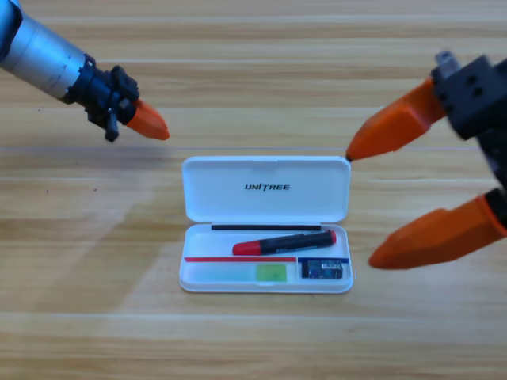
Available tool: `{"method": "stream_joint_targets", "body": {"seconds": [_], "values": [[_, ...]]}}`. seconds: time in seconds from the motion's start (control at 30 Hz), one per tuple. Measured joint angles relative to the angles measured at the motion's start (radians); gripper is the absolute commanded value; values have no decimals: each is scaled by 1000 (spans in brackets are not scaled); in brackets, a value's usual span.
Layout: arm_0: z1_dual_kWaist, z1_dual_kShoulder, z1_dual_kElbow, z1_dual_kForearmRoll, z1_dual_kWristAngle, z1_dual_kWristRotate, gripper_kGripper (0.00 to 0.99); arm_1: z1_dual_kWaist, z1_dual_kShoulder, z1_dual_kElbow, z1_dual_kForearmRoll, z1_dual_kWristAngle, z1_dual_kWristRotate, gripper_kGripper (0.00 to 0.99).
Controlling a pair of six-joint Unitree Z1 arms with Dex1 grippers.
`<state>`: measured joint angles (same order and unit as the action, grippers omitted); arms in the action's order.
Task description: Clean up eraser and pencils
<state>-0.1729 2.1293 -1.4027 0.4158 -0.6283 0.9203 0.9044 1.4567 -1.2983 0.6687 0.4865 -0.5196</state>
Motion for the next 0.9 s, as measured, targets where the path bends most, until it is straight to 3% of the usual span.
{"method": "stream_joint_targets", "body": {"seconds": [0.53, 0.9], "values": [[-122, -11, 17, 13, -61, -15, 0, -1, -7, 2, -3, 30, 0, 930], [-173, -9, -7, 94, -91, -19, 0, -1, -7, 2, -3, 35, 0, 930]]}}
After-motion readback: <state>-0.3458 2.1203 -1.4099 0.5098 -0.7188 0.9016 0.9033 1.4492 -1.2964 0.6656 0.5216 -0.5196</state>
